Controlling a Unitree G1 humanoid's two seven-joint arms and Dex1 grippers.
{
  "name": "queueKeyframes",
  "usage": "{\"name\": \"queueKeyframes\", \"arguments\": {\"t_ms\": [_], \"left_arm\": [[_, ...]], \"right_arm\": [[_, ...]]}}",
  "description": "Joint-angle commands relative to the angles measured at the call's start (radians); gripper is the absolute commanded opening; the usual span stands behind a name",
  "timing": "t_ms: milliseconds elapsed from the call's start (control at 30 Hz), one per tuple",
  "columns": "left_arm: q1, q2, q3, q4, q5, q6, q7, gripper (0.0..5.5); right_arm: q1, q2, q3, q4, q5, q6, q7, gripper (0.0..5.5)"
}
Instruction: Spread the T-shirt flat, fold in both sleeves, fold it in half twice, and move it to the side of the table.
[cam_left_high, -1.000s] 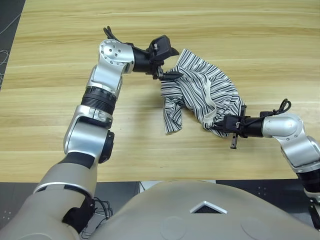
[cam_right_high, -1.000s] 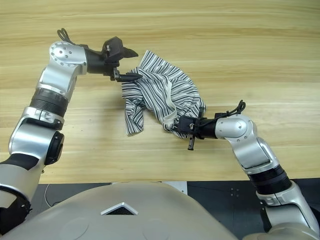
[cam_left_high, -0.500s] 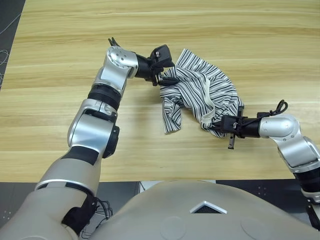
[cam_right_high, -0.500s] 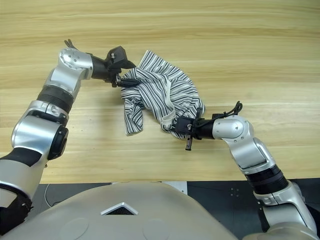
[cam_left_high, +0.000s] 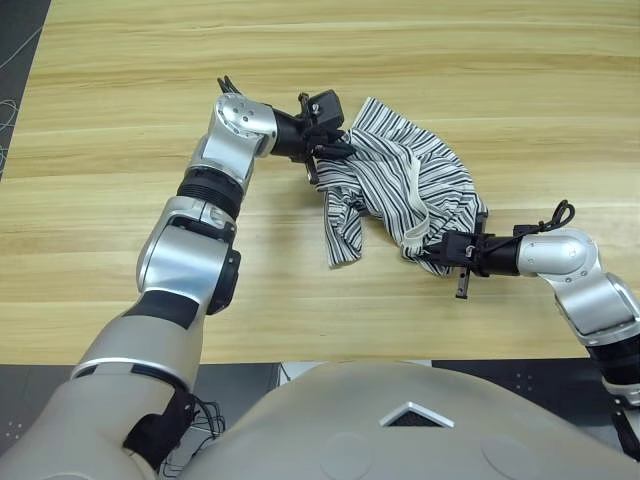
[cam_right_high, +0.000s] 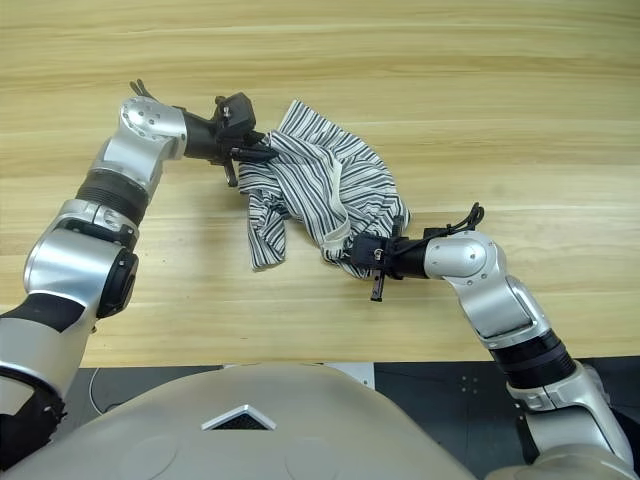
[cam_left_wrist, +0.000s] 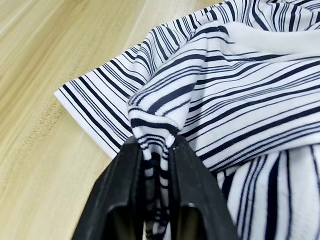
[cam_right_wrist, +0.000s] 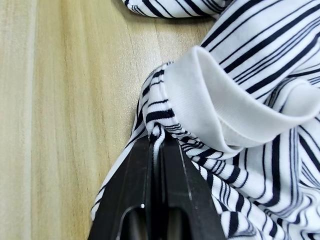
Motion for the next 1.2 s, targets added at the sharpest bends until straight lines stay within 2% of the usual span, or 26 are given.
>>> {"name": "queueKeyframes", "arguments": {"t_ms": [33, 300, 400, 567, 767, 867, 967, 1100, 1200], "left_arm": [[-0.031, -0.001, 0.016, -0.004, 0.000, -0.015, -0.007, 0.12], [-0.040, 0.004, 0.029, -0.019, 0.001, -0.026, -0.015, 0.12], [-0.067, 0.046, 0.063, -0.028, -0.010, -0.058, 0.014, 0.12], [-0.253, 0.188, 0.227, 0.018, -0.099, -0.062, 0.062, 0.12], [-0.409, 0.271, 0.263, 0.128, -0.070, -0.072, 0.132, 0.12], [-0.472, 0.276, 0.251, 0.208, -0.011, -0.080, 0.333, 0.12], [-0.546, 0.271, 0.228, 0.261, 0.055, -0.064, 0.551, 0.12], [-0.707, 0.273, 0.169, 0.308, 0.184, -0.028, 0.900, 0.12], [-0.802, 0.294, 0.229, 0.311, 0.173, -0.088, 1.120, 0.12]], "right_arm": [[-0.008, -0.005, 0.003, -0.002, -0.011, -0.008, 0.002, 0.10], [-0.013, -0.006, 0.003, -0.004, -0.010, -0.008, 0.006, 0.10], [-0.086, -0.006, -0.056, -0.006, 0.052, 0.026, 0.034, 0.10], [-0.481, 0.071, -0.229, 0.212, 0.252, 0.180, 0.062, 0.10], [-0.885, 0.201, -0.249, 0.684, 0.226, 0.129, 0.006, 0.10], [-1.137, 0.318, -0.232, 1.135, 0.102, -0.080, -0.224, 0.10], [-1.336, 0.404, -0.254, 1.442, 0.043, -0.212, -0.476, 0.10], [-1.559, 0.438, -0.307, 1.605, 0.009, -0.296, -0.771, 0.10], [-1.669, 0.439, -0.330, 1.632, -0.026, -0.417, -0.919, 0.10]]}}
